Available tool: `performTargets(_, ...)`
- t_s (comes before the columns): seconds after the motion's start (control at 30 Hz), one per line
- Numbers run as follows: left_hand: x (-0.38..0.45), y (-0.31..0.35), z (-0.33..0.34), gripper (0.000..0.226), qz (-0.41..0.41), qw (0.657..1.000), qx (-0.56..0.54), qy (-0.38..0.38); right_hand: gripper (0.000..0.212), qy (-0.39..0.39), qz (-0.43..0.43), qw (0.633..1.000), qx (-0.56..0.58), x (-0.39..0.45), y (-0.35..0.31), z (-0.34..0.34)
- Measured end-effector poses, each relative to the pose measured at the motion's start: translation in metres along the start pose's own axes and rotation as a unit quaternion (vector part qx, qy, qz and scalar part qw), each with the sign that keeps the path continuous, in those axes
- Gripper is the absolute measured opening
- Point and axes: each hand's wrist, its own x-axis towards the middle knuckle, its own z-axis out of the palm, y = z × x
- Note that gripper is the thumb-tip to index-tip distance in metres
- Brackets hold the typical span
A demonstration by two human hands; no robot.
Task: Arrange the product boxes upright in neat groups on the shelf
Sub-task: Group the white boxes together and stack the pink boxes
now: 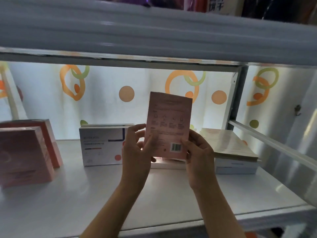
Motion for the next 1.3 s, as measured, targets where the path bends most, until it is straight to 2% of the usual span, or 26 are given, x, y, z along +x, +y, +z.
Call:
performTargets(0.1,0.000,0.006,-0.016,0.024,0.028,0.996,0.085,-0.004,0.025,-0.024,0.006,1.000,0.017,-0.015,-0.002,0.003)
performTargets(0.17,-0.006,0.017,-0.025,0.027,0.051,0.989,0.136,-0.004,0.028,-0.057,0.012,0.998,0.032,-0.025,-0.007,0.008)
performTargets(0.3,-0.028,0.033,-0.043,0.056,0.151,0.961,0.231,0.035,0.043,-0.152,0.013,0.988,0.032,-0.044,-0.017,0.031)
performTargets(0.4,-0.030,0.034,-0.064,0.048,0.200,0.950,0.237,0.043,0.031,-0.203,0.002,0.978,0.043,-0.056,-0.023,0.055)
performTargets(0.47,-0.029,0.039,-0.083,0.045,0.157,0.971,0.177,0.018,0.016,-0.226,-0.001,0.972,0.060,-0.062,-0.026,0.070)
performTargets(0.57,-0.029,0.050,-0.108,0.032,0.048,0.996,0.066,-0.038,0.023,-0.280,-0.014,0.958,0.060,-0.072,-0.028,0.092)
performTargets(0.63,-0.032,0.054,-0.126,0.042,0.031,0.997,0.028,-0.060,0.018,-0.291,-0.046,0.955,0.022,-0.078,-0.027,0.109)
performTargets(0.7,-0.036,0.056,-0.139,0.053,0.026,0.997,0.037,-0.059,0.020,-0.264,-0.085,0.960,-0.034,-0.083,-0.021,0.127)
performTargets(0.8,-0.042,0.053,-0.161,0.033,-0.001,0.998,0.063,0.007,0.026,-0.199,-0.135,0.964,-0.112,-0.096,-0.005,0.156)
performTargets(0.87,-0.045,0.051,-0.178,0.020,-0.016,0.996,0.061,0.058,0.044,-0.186,-0.129,0.962,-0.153,-0.105,0.008,0.170)
performTargets(0.93,-0.047,0.048,-0.197,0.020,-0.033,0.996,0.032,0.081,0.062,-0.209,-0.092,0.960,-0.164,-0.110,0.016,0.181)
performTargets(1.03,-0.051,0.033,-0.223,0.033,-0.034,0.996,0.018,0.077,0.051,-0.299,-0.055,0.945,-0.118,-0.111,0.028,0.193)
performTargets(1.13,-0.054,0.019,-0.248,0.042,-0.033,0.993,0.087,0.078,0.041,-0.333,-0.047,0.934,-0.117,-0.114,0.037,0.203)
performTargets(1.23,-0.053,0.013,-0.268,0.016,-0.026,0.985,0.140,0.098,0.028,-0.331,-0.066,0.933,-0.129,-0.118,0.048,0.212)
performTargets(1.3,-0.050,0.010,-0.280,0.012,-0.022,0.974,0.193,0.113,0.026,-0.316,-0.072,0.934,-0.150,-0.121,0.057,0.219)
